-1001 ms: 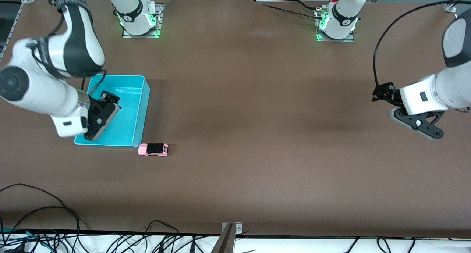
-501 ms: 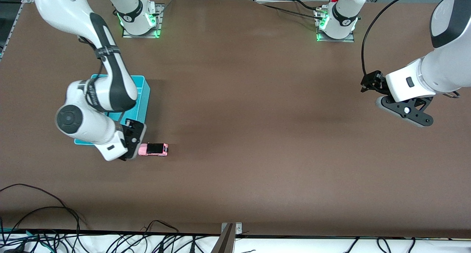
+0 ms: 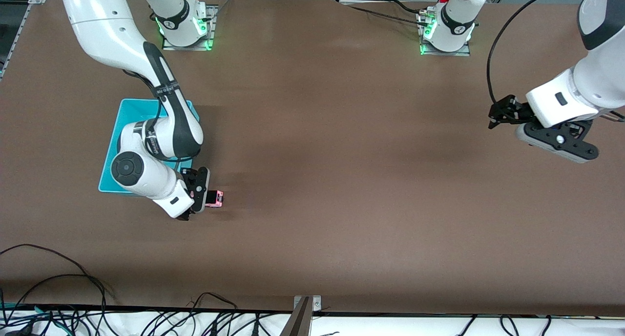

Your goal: Wind and store pink jeep toy

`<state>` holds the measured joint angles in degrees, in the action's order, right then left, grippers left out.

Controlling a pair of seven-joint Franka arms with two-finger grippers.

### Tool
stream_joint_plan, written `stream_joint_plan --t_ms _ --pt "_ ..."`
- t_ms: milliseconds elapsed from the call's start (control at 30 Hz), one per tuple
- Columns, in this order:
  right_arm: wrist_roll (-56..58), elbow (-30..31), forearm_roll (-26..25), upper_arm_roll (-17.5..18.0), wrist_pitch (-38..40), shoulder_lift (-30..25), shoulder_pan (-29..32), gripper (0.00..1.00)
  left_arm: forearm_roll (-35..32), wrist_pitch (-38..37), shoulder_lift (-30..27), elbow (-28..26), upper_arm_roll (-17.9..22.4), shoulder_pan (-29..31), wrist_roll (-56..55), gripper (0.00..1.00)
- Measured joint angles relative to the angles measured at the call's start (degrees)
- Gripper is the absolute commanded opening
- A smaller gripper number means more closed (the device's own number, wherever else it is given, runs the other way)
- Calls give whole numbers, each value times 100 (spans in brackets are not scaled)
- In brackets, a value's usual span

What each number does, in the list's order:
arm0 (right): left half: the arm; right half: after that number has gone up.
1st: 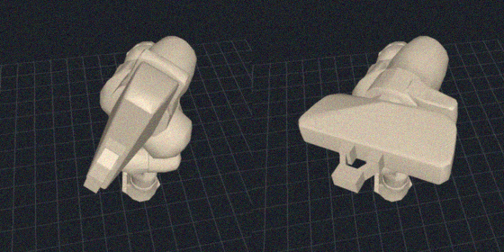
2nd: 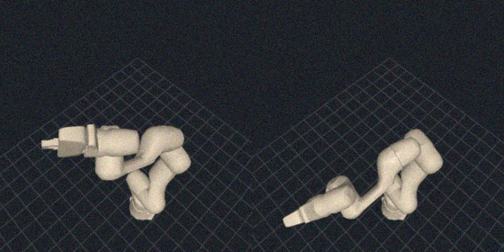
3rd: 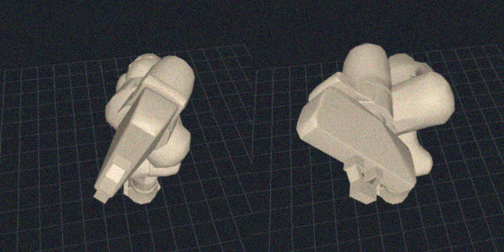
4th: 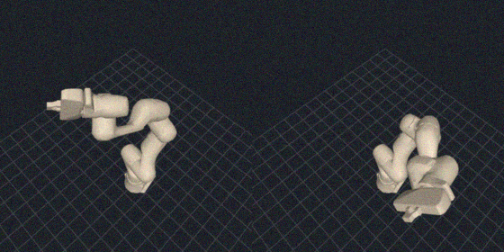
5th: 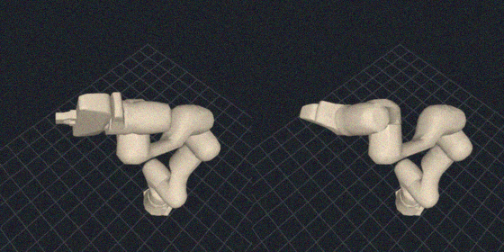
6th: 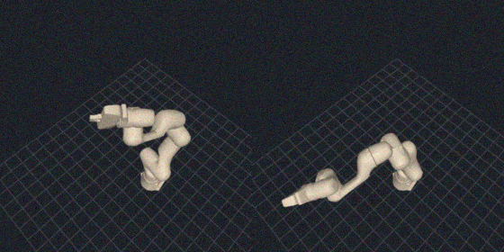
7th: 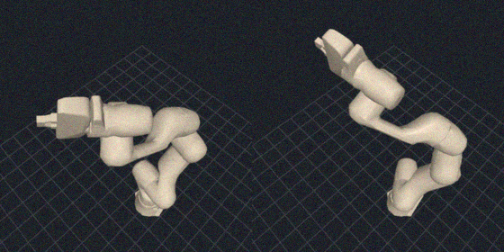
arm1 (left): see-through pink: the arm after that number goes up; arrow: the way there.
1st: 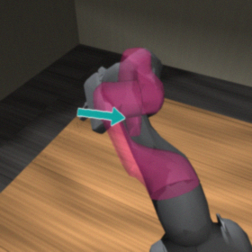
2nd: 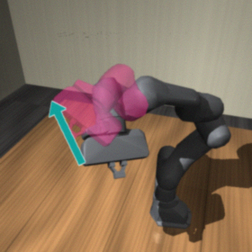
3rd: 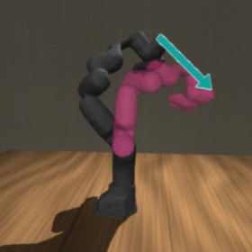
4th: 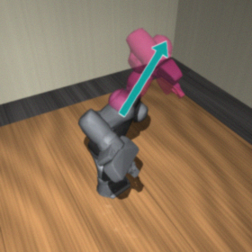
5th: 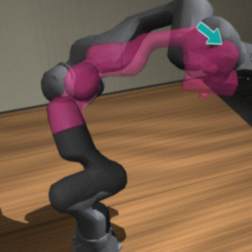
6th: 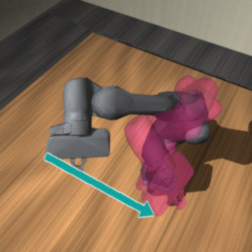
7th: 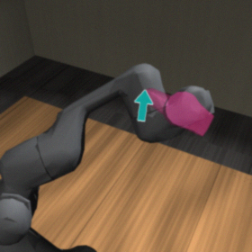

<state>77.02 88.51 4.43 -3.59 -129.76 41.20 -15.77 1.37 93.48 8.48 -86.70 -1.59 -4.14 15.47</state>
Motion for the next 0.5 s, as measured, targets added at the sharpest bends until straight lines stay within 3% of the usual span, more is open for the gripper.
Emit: stream_joint_plan --t_ms 167,401,501 --pt "34 -5 0 0 -80 135 -5 100 -157 288 -271 -434 36 126 -41 100" --pt "142 -5 -1 1 -82 255 -8 55 -400 475 -519 -767 46 112 -376 100" --pt "200 -7 -2 4 -93 289 -17 42 -404 552 -610 -916 53 111 -437 100"
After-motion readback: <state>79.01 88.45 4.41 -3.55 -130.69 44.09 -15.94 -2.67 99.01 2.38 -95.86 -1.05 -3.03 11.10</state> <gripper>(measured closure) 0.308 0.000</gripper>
